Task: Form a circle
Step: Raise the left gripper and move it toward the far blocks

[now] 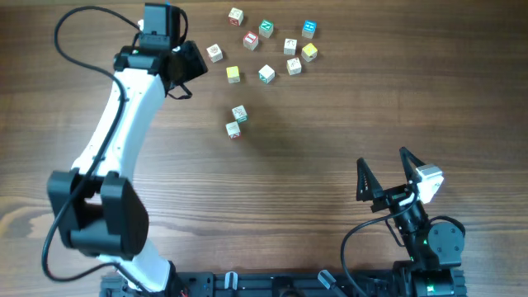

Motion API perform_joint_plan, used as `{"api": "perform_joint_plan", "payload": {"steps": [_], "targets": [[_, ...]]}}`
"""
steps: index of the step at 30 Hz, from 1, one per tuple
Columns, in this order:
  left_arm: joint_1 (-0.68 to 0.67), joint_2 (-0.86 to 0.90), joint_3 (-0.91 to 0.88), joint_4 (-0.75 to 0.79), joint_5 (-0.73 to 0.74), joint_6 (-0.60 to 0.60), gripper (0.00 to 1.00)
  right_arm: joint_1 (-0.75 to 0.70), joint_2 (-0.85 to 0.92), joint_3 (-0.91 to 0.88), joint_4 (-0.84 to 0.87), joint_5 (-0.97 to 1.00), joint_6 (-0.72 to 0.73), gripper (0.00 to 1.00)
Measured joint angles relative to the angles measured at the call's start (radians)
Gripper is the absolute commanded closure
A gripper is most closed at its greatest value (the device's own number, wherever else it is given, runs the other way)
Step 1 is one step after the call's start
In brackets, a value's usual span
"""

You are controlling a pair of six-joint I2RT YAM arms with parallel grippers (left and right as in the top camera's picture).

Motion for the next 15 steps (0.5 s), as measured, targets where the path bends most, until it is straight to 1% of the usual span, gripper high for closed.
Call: {"api": "perform_joint_plan", "payload": {"steps": [2,3,4,5,8,10,15], "targets": [[0.0,0.031,0.0,0.029,-0.027,0.004,0.29,0.0,0.0,0.0,0.0,0.0,0.0,0.0],[0.0,0.05,0.0,0.04,-0.037,0.006,0.22,0.0,0.0,0.0,0.0,0.0,0.0,0.0],[0.0,0.067,0.0,0.045,-0.044,0.006,0.11,0.0,0.0,0.0,0.0,0.0,0.0,0.0],[0.0,0.085,0.0,0.053,-0.051,0.003,0.02,0.0,0.0,0.0,0.0,0.0,0.0,0.0],[0.0,0.129,0.0,0.054,-0.051,0.009,0.0,0.0,0.0,0.0,0.0,0.0,0.0,0.0],[-0.002,0.155,0.0,0.026,-0.051,0.009,0.0,0.0,0.0,0.0,0.0,0.0,0.0,0.0],[-0.002,0.162,0.0,0.02,-0.051,0.009,0.0,0.0,0.0,0.0,0.0,0.0,0.0,0.0]]}}
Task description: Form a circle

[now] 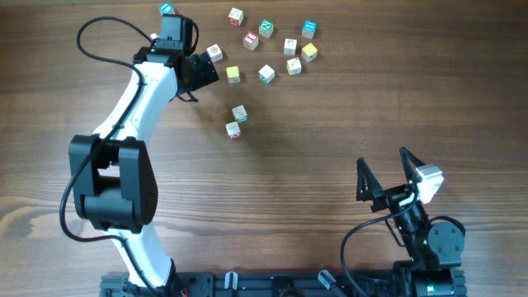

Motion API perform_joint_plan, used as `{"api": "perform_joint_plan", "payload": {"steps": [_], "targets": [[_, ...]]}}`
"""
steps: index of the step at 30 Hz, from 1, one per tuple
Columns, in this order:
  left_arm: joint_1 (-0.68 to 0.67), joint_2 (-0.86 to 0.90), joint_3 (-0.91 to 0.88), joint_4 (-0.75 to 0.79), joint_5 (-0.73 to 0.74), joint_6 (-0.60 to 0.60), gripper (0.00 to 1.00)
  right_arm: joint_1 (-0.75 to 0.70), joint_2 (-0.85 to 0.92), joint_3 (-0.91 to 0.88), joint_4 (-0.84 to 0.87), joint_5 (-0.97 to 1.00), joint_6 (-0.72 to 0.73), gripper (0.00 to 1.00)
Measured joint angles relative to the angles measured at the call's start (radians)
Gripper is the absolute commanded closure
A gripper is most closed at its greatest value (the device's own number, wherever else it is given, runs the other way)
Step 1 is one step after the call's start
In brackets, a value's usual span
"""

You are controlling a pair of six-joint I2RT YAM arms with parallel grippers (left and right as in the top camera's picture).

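Several small coloured cubes lie scattered at the table's far side, among them a white one (214, 53), a yellow one (233, 75) and a green-marked one (266, 74). A pair of cubes (237, 120) sits apart, nearer the middle. A blue cube (167, 9) lies alone at the far left, behind the left wrist. My left gripper (205, 69) is open, its fingers just left of the yellow cube and below the white one, holding nothing. My right gripper (386, 171) stands open near the front right, far from all the cubes.
The left arm (136, 107) stretches diagonally from its base at the front left up to the cubes. Its black cable (99, 33) loops out over the far left of the wooden table (330, 124).
My left gripper has moved to the right, closer to the white and yellow cubes. The blue cube at the far left, hidden under the wrist before, now shows. The right arm has not moved.
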Motion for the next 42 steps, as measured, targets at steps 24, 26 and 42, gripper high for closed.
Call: {"api": "perform_joint_plan", "payload": {"steps": [24,26,42], "targets": [[0.0,0.0,0.0,0.0,0.0,0.0,0.0,0.0,0.0,0.0,0.0,0.0,0.0,0.0],[0.0,0.0,0.0,0.0,0.0,0.0,0.0,0.0,0.0,0.0,0.0,0.0,0.0,0.0],[0.0,0.0,0.0,0.0,0.0,0.0,0.0,0.0,0.0,0.0,0.0,0.0,0.0,0.0]]}}
